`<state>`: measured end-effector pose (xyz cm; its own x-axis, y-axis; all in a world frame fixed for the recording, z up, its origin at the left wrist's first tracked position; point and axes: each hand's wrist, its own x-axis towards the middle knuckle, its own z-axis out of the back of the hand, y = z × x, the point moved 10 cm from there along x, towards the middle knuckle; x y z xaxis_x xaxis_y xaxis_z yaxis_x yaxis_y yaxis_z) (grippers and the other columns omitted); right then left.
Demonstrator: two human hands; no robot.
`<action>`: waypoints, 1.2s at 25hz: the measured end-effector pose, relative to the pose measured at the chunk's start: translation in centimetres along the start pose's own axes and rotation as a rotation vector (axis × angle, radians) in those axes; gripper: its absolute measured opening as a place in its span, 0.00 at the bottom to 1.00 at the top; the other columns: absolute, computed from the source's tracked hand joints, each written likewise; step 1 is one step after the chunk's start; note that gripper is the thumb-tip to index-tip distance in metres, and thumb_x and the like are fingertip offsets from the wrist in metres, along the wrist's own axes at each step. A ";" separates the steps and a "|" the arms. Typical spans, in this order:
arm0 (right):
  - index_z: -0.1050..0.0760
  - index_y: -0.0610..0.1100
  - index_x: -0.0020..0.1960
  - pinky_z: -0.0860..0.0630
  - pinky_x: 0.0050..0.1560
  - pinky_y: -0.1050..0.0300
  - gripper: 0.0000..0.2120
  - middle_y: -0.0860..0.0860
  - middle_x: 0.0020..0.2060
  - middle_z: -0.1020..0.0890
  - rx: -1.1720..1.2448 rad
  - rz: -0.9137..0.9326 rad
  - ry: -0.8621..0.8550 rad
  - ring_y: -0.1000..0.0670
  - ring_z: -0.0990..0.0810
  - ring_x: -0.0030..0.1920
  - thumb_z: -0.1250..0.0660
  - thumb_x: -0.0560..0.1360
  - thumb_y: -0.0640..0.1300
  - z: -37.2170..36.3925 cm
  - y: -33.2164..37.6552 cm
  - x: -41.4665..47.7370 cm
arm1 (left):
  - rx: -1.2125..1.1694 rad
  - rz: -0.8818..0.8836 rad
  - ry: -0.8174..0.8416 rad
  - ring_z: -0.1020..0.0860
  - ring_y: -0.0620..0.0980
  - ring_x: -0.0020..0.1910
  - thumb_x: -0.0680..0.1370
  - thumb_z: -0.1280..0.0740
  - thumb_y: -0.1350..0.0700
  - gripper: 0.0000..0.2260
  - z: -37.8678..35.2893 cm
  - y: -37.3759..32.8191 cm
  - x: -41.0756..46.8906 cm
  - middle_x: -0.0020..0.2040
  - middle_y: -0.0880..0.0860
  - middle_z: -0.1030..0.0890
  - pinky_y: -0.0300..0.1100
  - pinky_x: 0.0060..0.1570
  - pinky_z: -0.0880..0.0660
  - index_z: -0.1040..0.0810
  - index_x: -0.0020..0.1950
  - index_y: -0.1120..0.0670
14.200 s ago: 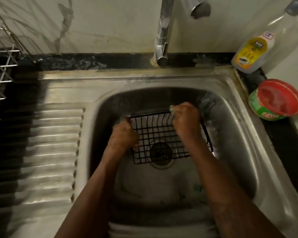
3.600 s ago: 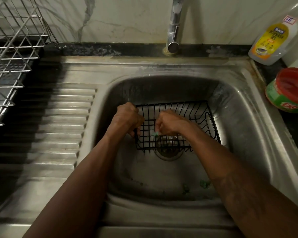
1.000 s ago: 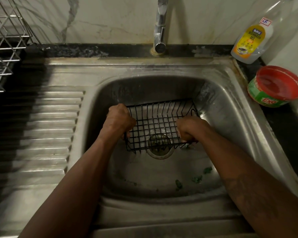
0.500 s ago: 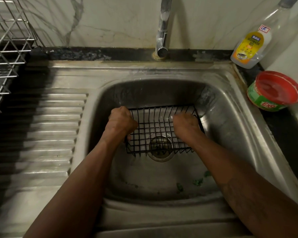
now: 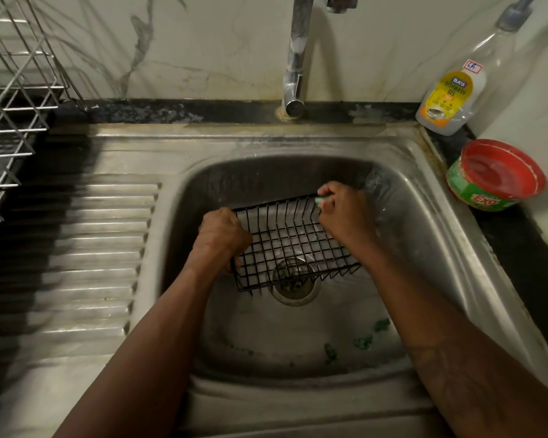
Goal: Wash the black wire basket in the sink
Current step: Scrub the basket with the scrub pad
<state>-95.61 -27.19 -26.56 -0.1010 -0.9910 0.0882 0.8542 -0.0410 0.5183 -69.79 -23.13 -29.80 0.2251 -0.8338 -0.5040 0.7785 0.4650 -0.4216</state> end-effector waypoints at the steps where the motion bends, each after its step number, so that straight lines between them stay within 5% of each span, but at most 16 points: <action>1: 0.19 0.44 0.63 0.19 0.48 0.52 0.17 0.44 0.51 0.19 -0.047 0.098 -0.075 0.45 0.19 0.49 0.30 0.75 0.34 0.8 1.0 0.1 | 0.008 0.004 0.008 0.15 0.50 0.31 0.79 0.32 0.61 0.03 -0.1 0.0 0.1 0.38 0.56 0.14 0.42 0.32 0.17 0.21 0.48 0.61; 4: 0.25 0.41 0.72 0.20 0.51 0.50 0.23 0.43 0.55 0.25 -0.269 0.158 0.016 0.43 0.22 0.52 0.34 0.78 0.33 -0.1 1.5 0.6 | -0.003 0.020 0.023 0.17 0.47 0.25 0.79 0.31 0.61 0.04 -0.1 0.2 -0.1 0.37 0.56 0.14 0.37 0.21 0.26 0.22 0.46 0.61; 8: 0.20 0.37 0.63 0.19 0.54 0.48 0.15 0.41 0.56 0.22 -0.425 0.078 -0.020 0.42 0.21 0.55 0.33 0.78 0.32 1.8 0.7 1.0 | -0.054 0.037 0.036 0.21 0.47 0.19 0.79 0.32 0.63 0.05 0.1 0.3 -0.3 0.31 0.57 0.16 0.34 0.16 0.29 0.24 0.44 0.61; 14: 0.20 0.37 0.55 0.24 0.45 0.52 0.07 0.40 0.51 0.18 -0.458 -0.190 0.037 0.41 0.17 0.51 0.29 0.77 0.36 4.7 -2.0 -2.0 | -0.083 0.045 0.040 0.20 0.49 0.19 0.80 0.34 0.63 0.05 0.1 0.4 -0.4 0.31 0.59 0.15 0.35 0.17 0.29 0.23 0.45 0.63; 18: 0.17 0.39 0.50 0.32 0.35 0.63 0.04 0.47 0.42 0.17 -0.285 -0.121 0.020 0.49 0.20 0.42 0.27 0.76 0.38 3.8 -1.4 0.8 | -0.036 0.076 0.083 0.17 0.51 0.24 0.80 0.34 0.63 0.04 -0.3 0.6 -0.5 0.35 0.59 0.14 0.37 0.18 0.27 0.23 0.46 0.63; 26: 0.19 0.43 0.40 0.24 0.40 0.59 0.08 0.47 0.38 0.15 -0.342 -0.268 0.156 0.45 0.15 0.41 0.24 0.69 0.47 5.6 -6.3 -4.8 | -0.085 0.057 0.045 0.15 0.54 0.27 0.78 0.34 0.67 0.03 0.1 0.3 -1.1 0.34 0.61 0.15 0.41 0.21 0.23 0.24 0.45 0.62; 30: 0.18 0.45 0.42 0.23 0.42 0.59 0.07 0.49 0.38 0.16 -0.409 -0.208 0.099 0.47 0.19 0.37 0.26 0.71 0.48 6.6 -4.7 -6.6 | -0.077 0.063 0.056 0.14 0.55 0.30 0.79 0.34 0.66 0.02 -0.3 0.3 -1.1 0.32 0.60 0.15 0.46 0.30 0.17 0.24 0.46 0.62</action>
<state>-102.35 -19.65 -23.94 -0.2594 -0.9630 -0.0737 0.9539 -0.2674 0.1365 -69.97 -21.95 -29.54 0.2377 -0.7851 -0.5720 0.7158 0.5396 -0.4432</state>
